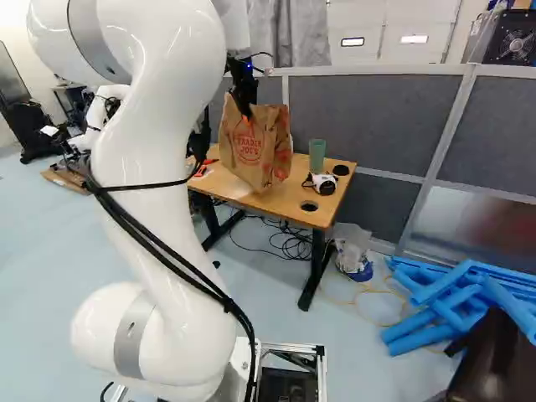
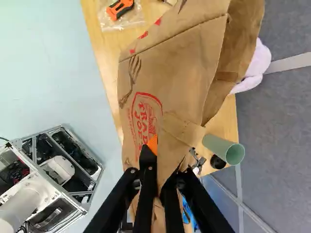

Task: Pick up the bag on the ground and place it on the table

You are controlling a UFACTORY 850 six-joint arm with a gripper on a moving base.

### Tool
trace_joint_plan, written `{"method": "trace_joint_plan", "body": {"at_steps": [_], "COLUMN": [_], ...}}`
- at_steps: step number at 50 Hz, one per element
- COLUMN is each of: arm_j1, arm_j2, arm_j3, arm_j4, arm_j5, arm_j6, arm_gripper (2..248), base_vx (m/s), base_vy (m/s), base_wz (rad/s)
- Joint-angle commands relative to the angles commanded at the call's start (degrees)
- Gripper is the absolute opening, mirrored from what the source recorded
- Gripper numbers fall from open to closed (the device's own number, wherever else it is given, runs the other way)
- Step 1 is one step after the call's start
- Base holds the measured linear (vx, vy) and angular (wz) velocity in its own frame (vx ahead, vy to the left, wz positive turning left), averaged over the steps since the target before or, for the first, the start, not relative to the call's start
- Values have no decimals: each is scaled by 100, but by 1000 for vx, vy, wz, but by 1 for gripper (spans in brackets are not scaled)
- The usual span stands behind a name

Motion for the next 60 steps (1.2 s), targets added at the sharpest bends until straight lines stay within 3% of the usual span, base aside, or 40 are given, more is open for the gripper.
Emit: {"method": "trace_joint_plan", "body": {"at_steps": [21,46,60], "arm_j1": [0,0,0], "arm_j2": [0,0,0], "arm_j3": [0,0,0], "arm_j4": [0,0,0], "arm_j5": [0,0,0], "arm_j6": [-34,-1351,-1497], "arm_gripper": [21,21,21], "base_vx": [3,0,0], "base_vy": [-1,0,0], "base_wz": [5,0,0]}}
